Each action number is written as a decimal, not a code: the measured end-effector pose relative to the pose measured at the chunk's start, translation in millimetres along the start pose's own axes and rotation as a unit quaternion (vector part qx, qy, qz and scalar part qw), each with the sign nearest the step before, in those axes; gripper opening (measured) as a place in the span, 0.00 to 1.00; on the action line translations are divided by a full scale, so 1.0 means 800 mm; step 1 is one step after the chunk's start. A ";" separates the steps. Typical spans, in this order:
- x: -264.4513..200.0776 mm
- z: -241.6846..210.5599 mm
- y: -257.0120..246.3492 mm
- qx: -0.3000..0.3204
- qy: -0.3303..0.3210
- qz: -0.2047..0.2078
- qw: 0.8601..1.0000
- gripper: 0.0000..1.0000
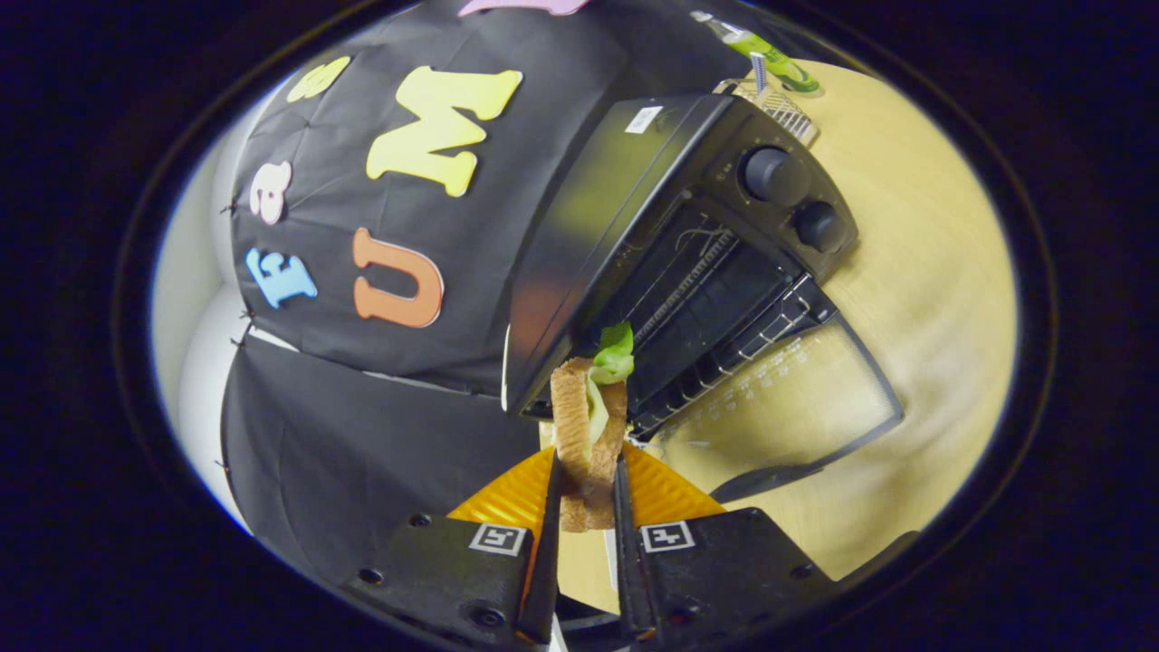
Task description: Open the toaster oven, put the food inside, and close the toaster oven door.
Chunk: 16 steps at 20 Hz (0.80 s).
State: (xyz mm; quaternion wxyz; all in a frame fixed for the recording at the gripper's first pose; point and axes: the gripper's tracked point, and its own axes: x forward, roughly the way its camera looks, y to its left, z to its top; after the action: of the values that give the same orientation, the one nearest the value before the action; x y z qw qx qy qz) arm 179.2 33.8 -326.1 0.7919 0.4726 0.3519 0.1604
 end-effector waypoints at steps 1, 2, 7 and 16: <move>0.009 0.007 -0.004 0.007 -0.010 0.007 1.000 0.33; 0.019 0.017 -0.010 0.012 -0.021 0.011 1.000 0.32; 0.060 0.064 -0.034 0.059 -0.094 0.029 0.993 0.32; 0.107 0.097 -0.053 0.113 -0.179 0.036 0.977 0.32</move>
State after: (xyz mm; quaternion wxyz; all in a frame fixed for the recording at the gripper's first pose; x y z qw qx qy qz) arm 290.9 13.8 -373.6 0.7773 0.5923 0.2031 0.0611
